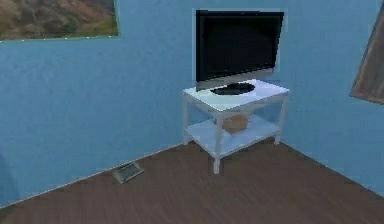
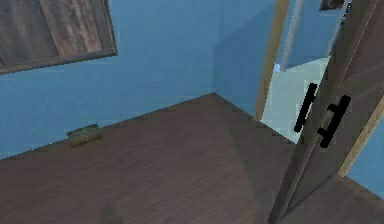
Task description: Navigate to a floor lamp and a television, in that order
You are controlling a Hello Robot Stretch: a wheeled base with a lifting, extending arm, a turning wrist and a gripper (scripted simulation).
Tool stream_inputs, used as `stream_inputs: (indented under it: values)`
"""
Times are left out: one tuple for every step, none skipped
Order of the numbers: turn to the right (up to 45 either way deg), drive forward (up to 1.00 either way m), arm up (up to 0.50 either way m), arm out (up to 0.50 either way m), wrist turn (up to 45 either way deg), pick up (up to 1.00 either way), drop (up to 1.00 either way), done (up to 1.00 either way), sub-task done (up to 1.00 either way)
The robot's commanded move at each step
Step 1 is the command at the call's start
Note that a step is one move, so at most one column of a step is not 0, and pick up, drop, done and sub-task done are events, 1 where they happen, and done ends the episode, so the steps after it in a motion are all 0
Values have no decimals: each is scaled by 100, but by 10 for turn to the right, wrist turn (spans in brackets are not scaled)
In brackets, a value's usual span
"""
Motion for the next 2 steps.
stream_inputs:
  values:
    - [0, 25, 0, 0, 0, 0, 0, 0, 0]
    - [-450, 0, 0, 0, 0, 0, 0, 0, 0]
